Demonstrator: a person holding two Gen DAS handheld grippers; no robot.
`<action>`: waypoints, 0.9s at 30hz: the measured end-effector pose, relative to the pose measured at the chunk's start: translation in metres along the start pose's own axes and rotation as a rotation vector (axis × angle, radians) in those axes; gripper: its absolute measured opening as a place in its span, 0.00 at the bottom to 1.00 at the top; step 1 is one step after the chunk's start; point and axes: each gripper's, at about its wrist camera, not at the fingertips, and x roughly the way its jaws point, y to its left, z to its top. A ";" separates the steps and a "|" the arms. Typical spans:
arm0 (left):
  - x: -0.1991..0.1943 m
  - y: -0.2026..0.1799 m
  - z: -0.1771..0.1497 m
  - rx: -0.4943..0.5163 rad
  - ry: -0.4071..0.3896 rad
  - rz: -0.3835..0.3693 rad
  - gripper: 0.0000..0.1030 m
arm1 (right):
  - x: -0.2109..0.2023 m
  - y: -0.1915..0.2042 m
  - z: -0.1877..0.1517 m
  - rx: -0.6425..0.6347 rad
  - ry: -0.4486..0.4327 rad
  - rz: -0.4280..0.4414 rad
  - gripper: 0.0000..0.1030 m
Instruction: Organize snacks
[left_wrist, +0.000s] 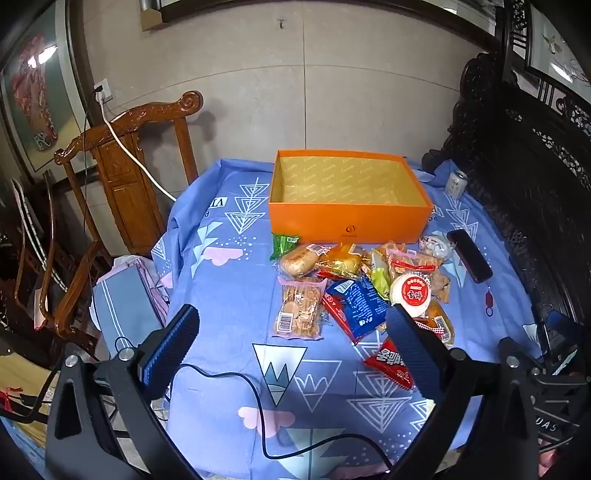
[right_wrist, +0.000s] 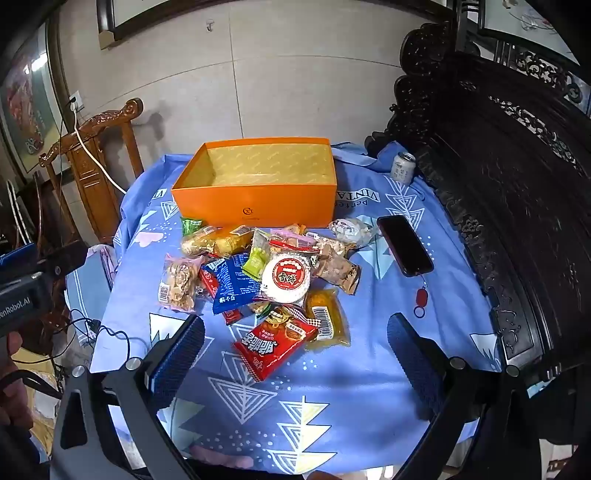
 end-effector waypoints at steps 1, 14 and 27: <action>0.000 0.000 0.000 -0.001 -0.003 0.001 0.96 | 0.000 0.000 0.000 -0.001 0.000 0.000 0.97; 0.000 0.001 -0.001 0.004 0.010 0.014 0.96 | 0.002 -0.003 -0.001 -0.004 -0.003 0.002 0.97; -0.004 0.005 -0.005 0.002 0.005 0.010 0.96 | -0.001 0.002 -0.003 -0.003 -0.001 0.002 0.97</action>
